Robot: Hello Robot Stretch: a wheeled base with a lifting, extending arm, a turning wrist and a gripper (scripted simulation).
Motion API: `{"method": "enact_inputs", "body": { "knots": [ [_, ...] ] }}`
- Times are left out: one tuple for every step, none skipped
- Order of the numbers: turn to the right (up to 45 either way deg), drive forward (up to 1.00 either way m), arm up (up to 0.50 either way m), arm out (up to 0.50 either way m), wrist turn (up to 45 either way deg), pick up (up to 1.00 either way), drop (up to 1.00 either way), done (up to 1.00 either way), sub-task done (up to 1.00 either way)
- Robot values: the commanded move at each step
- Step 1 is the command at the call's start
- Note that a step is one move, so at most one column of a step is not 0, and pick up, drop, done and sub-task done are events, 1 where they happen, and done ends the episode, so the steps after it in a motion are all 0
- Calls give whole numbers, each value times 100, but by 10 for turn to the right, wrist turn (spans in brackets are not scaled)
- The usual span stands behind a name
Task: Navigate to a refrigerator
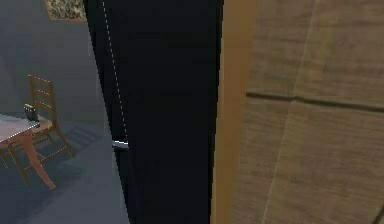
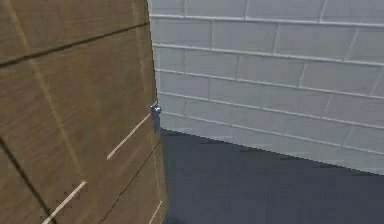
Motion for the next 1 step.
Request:
{"method": "enact_inputs", "body": {
  "knots": [
    [0,0,0,0,0,0,0,100,0]
  ]
}}
